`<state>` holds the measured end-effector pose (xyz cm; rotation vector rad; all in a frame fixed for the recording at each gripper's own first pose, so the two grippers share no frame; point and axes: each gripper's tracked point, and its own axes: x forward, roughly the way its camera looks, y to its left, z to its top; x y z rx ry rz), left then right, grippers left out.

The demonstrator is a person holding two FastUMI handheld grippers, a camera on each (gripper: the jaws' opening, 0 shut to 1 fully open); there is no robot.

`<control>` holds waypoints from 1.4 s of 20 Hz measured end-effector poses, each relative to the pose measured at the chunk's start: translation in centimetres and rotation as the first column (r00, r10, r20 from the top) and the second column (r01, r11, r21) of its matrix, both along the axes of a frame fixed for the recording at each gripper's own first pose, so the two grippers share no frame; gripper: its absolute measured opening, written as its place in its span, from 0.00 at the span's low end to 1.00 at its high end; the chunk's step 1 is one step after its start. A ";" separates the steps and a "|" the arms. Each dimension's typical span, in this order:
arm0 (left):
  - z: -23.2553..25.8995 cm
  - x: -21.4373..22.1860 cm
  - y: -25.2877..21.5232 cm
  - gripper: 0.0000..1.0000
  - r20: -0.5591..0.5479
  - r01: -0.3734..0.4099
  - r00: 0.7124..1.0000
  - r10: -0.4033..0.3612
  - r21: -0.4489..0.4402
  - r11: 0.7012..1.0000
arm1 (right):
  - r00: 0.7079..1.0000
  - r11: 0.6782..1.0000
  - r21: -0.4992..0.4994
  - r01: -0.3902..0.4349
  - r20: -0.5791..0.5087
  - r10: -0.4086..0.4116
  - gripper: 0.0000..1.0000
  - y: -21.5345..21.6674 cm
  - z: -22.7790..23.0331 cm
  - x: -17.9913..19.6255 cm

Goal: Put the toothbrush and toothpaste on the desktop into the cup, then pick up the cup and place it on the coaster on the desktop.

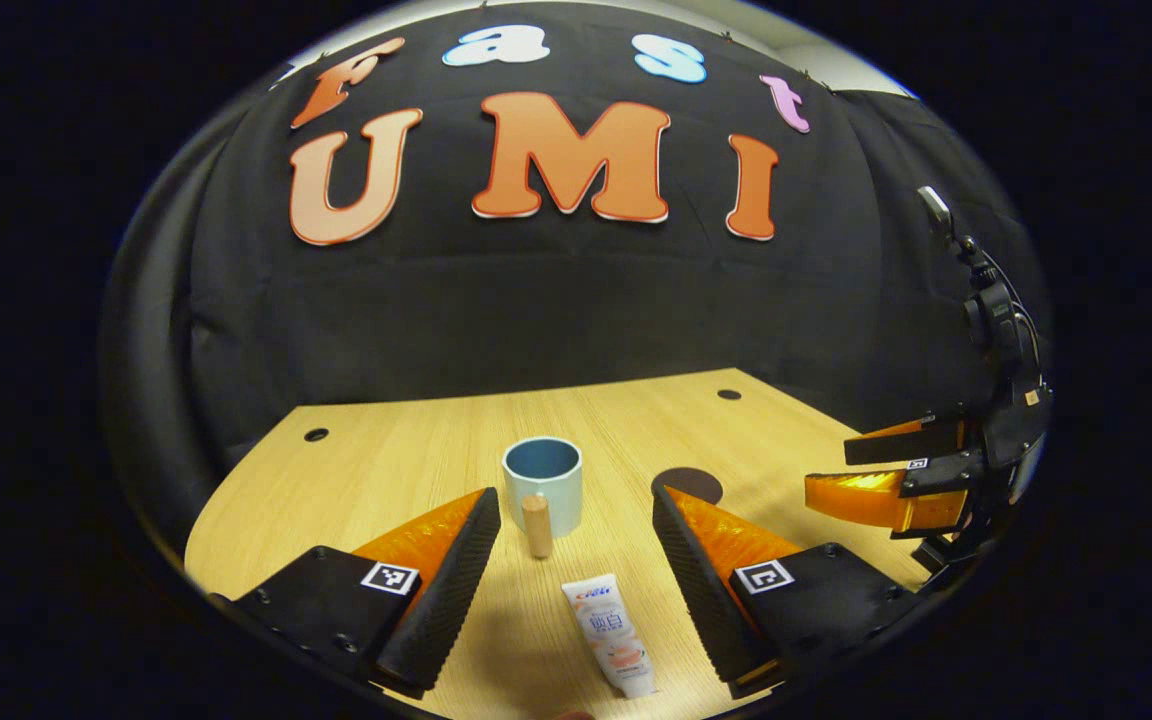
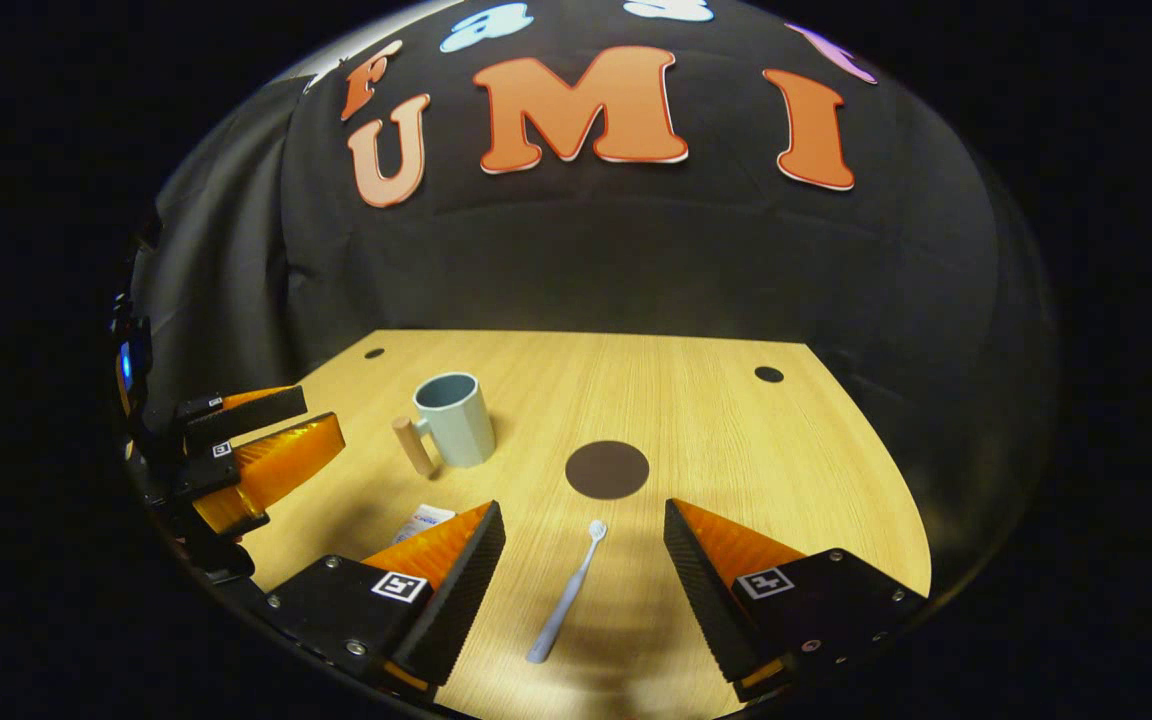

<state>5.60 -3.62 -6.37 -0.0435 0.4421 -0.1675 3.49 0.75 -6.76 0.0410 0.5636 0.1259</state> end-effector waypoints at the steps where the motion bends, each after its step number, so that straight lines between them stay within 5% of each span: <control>1: -0.5 0.0 -0.1 0.99 -0.030 0.004 1.000 -0.004 0.011 1.000 | 0.999 1.000 0.008 0.001 -0.044 -0.001 0.96 -0.1 -0.5 0.0; 5: -1.8 -0.1 -0.8 0.99 -0.182 0.050 0.982 -0.049 0.003 0.999 | 0.969 0.993 0.118 -0.019 -0.241 0.047 0.90 1.4 -3.5 -0.6; 10: -5.2 -1.9 -2.4 0.99 -0.441 0.060 0.892 -0.094 -0.091 0.994 | 0.920 0.994 0.110 -0.011 -0.387 0.053 0.86 1.4 -7.3 -1.0; 19: -7.2 -3.5 -2.4 0.99 -0.652 0.025 0.755 -0.066 -0.073 0.997 | 0.834 0.998 0.058 0.001 -0.550 0.031 0.77 1.5 -10.9 -1.9; 22: -7.9 -3.2 -1.9 0.99 -0.681 0.020 0.731 -0.046 -0.046 0.999 | 0.802 0.998 0.061 -0.004 -0.596 0.040 0.75 2.0 -11.5 -2.2; 26: -9.4 -3.9 -1.6 0.99 -0.748 0.000 0.664 -0.014 -0.019 1.000 | 0.776 0.999 0.045 0.006 -0.631 0.024 0.61 2.3 -12.3 -2.2; 28: -10.0 -4.5 -1.7 0.96 -0.773 -0.010 0.634 -0.009 -0.020 1.000 | 0.763 0.999 0.040 -0.003 -0.645 0.028 0.66 2.7 -12.7 -2.4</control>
